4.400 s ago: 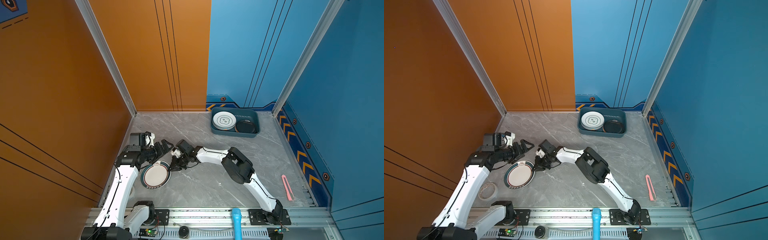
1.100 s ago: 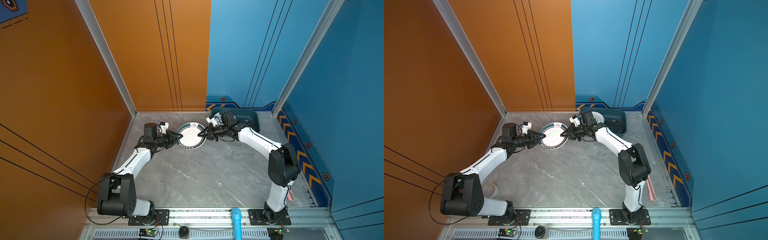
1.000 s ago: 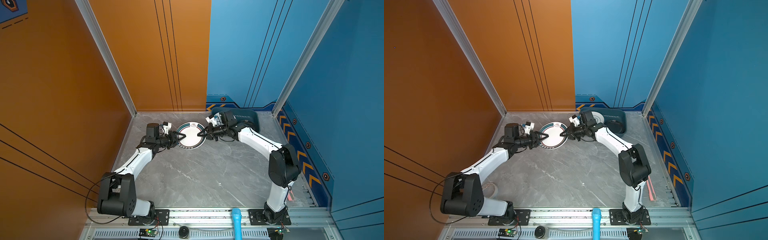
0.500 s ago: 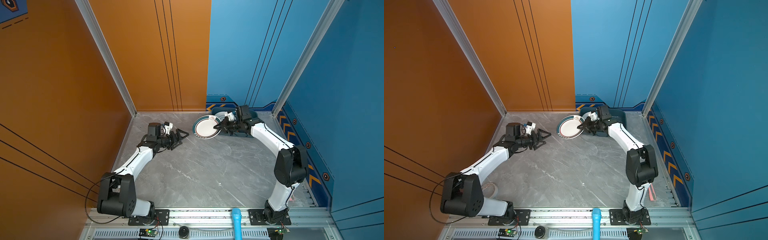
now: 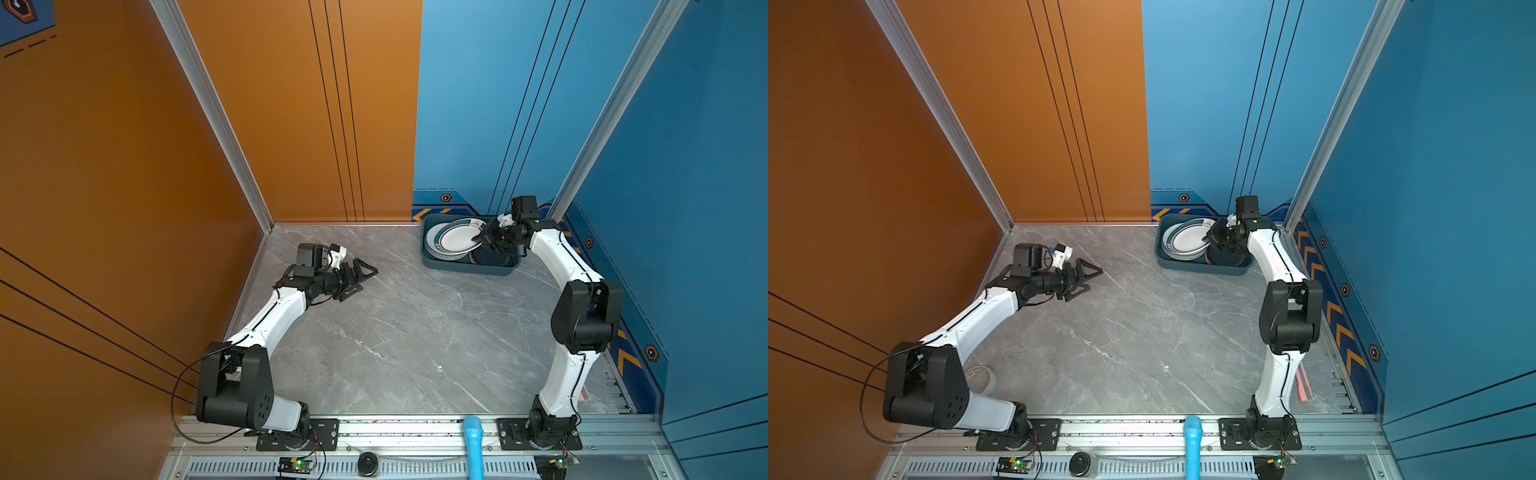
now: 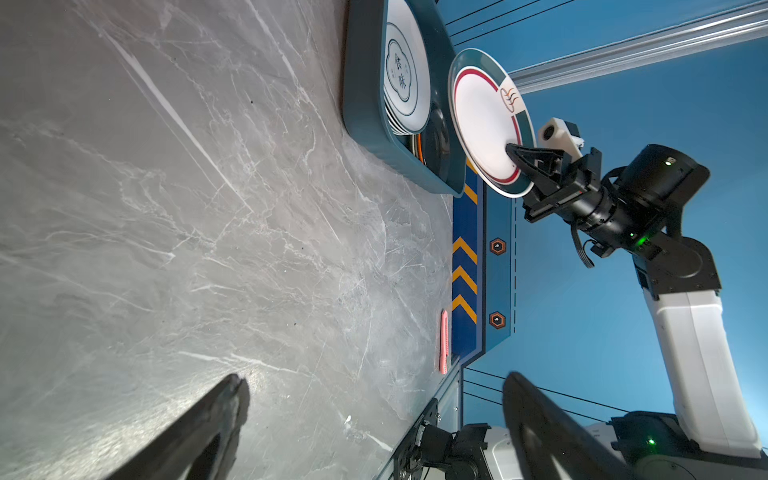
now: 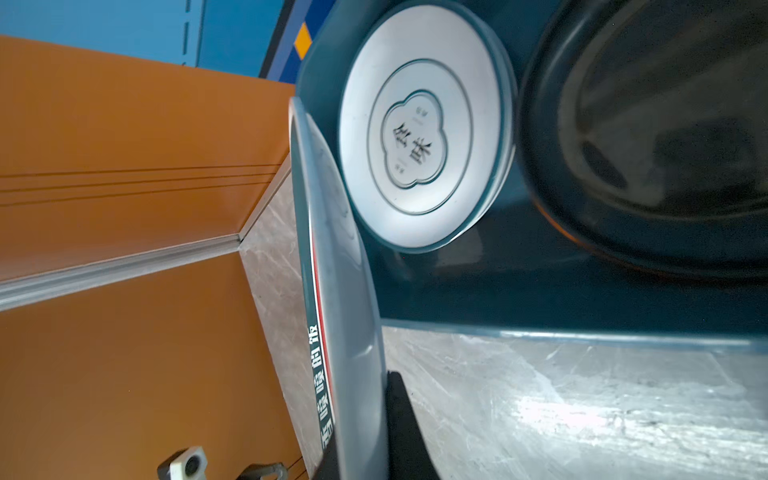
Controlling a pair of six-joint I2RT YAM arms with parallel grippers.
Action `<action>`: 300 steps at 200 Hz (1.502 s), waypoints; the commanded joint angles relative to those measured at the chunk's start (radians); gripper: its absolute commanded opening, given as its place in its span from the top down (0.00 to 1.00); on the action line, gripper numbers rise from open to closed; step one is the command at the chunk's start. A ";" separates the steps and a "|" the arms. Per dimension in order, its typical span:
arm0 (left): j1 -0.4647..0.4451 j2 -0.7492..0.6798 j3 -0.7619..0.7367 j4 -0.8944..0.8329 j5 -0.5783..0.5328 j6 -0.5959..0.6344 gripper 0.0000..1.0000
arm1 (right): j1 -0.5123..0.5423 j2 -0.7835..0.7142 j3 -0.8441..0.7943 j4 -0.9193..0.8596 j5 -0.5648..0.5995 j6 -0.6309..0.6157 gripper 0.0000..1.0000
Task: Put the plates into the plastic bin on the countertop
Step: 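Carry the plate to the bin with right gripper while left gripper withdraws, then lower the red-green rimmed plate into the teal bin with right gripper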
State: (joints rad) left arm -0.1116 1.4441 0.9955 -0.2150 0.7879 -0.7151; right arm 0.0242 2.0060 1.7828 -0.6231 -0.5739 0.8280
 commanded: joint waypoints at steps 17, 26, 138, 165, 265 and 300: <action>-0.001 0.022 0.028 -0.017 -0.015 0.000 0.02 | 0.000 0.117 0.126 -0.040 0.024 0.020 1.00; 0.000 0.026 0.028 -0.017 -0.015 0.000 0.02 | 0.002 0.142 0.151 -0.040 0.028 0.026 1.00; 0.042 0.140 0.161 -0.049 0.018 0.011 0.02 | 0.020 0.385 0.347 -0.041 0.085 0.141 0.93; 0.047 0.166 0.180 -0.037 0.017 0.003 0.02 | 0.020 0.417 0.367 -0.058 0.098 0.151 0.80; 0.067 0.207 0.209 -0.003 0.019 -0.019 0.02 | 0.024 0.452 0.430 -0.102 0.114 0.138 0.62; 0.079 0.206 0.206 0.016 0.014 -0.032 0.02 | 0.019 0.441 0.487 -0.169 0.166 0.113 0.58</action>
State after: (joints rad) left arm -0.0433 1.6470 1.1751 -0.2283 0.7895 -0.7341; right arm 0.0483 2.4489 2.2036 -0.6960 -0.4778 0.9661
